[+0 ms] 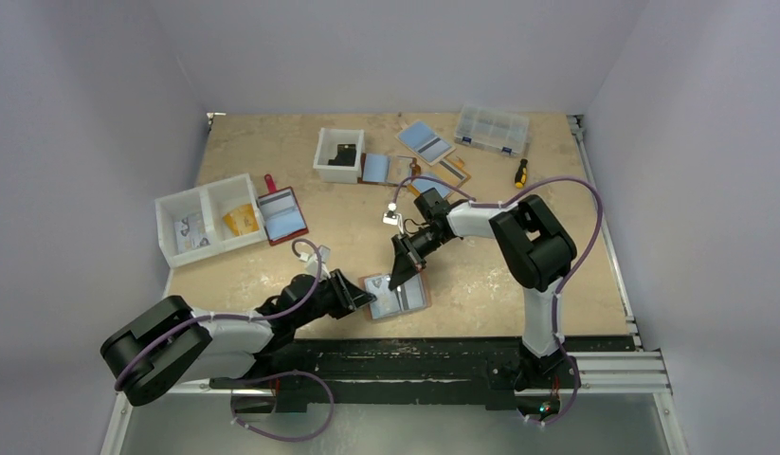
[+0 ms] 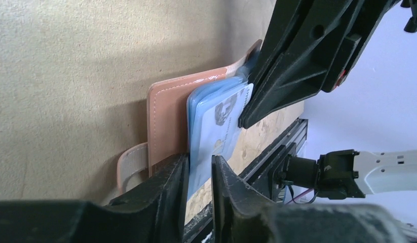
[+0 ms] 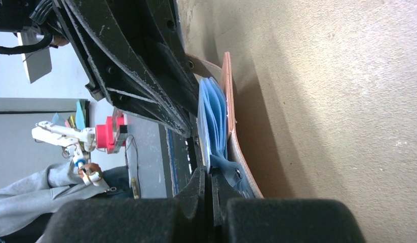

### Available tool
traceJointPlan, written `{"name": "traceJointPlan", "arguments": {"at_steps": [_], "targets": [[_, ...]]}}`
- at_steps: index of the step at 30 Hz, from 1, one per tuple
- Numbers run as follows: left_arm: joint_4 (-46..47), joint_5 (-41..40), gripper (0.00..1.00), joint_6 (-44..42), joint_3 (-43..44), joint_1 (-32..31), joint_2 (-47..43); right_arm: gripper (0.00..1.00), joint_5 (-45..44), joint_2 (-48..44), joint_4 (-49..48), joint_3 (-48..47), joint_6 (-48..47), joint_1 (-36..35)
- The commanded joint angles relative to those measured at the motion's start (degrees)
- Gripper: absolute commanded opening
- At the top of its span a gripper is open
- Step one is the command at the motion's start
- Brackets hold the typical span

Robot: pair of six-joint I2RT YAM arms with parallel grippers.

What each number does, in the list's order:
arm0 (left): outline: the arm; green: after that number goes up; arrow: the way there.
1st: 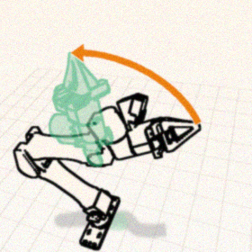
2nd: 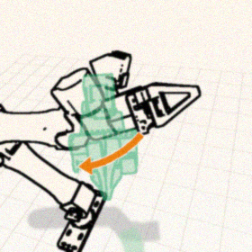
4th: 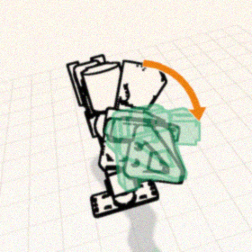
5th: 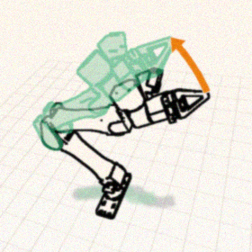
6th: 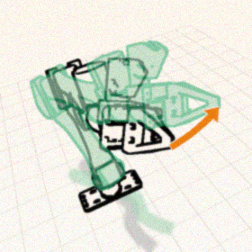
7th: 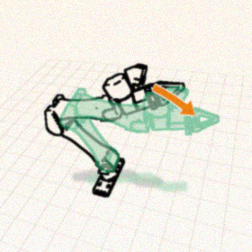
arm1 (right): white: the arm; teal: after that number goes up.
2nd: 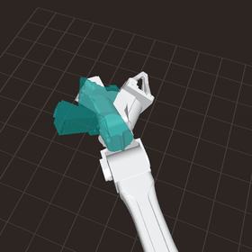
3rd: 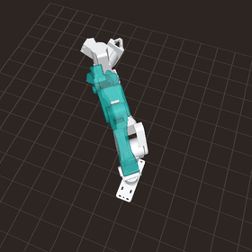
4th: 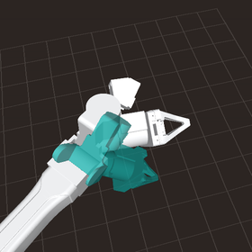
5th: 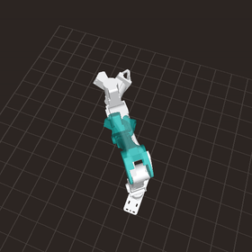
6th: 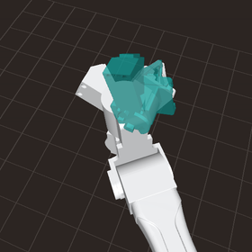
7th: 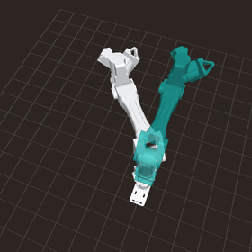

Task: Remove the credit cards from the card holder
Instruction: Remove the credit card from the card holder.

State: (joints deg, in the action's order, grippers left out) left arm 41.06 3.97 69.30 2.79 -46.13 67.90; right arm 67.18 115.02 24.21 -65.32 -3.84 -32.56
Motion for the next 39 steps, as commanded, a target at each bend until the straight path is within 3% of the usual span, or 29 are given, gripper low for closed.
{"name": "traceJointPlan", "arguments": {"at_steps": [1, 3, 20, 28, 33, 37, 39], "targets": [[5.7, 1.1, 0.16, -1.5, 1.6, 0.1, 0.2, 0.00, 3.9, 0.1, 0.2, -2.1, -0.8, 0.0], [6.2, 1.3, 0.00, -1.6, 1.5, 0.1, 0.5, 0.00, 3.8, 0.2, 0.2, -2.1, -0.8, 0.1], [6.2, -1.4, 0.00, 0.5, -5.2, 0.5, -4.1, 0.00, -3.6, 2.2, 10.2, -4.7, -11.2, 2.4], [-4.8, -3.8, 0.00, 1.2, -3.2, 0.6, -6.6, 0.00, -7.0, 2.7, 16.5, -6.8, -17.8, 4.0], [-19.4, -7.4, 0.00, 0.4, 3.3, 0.7, -6.9, 0.00, -7.4, 3.5, 29.3, -10.5, -32.1, 5.6], [-36.1, -9.4, 0.31, -4.1, 12.5, 0.7, -6.3, 0.00, -5.4, 2.2, 34.9, -11.5, -39.2, 6.6], [-46.7, -11.5, 0.40, -7.2, 18.4, 0.7, -6.2, 0.00, -5.3, 0.8, 35.4, -11.3, -40.6, 6.8]]}}
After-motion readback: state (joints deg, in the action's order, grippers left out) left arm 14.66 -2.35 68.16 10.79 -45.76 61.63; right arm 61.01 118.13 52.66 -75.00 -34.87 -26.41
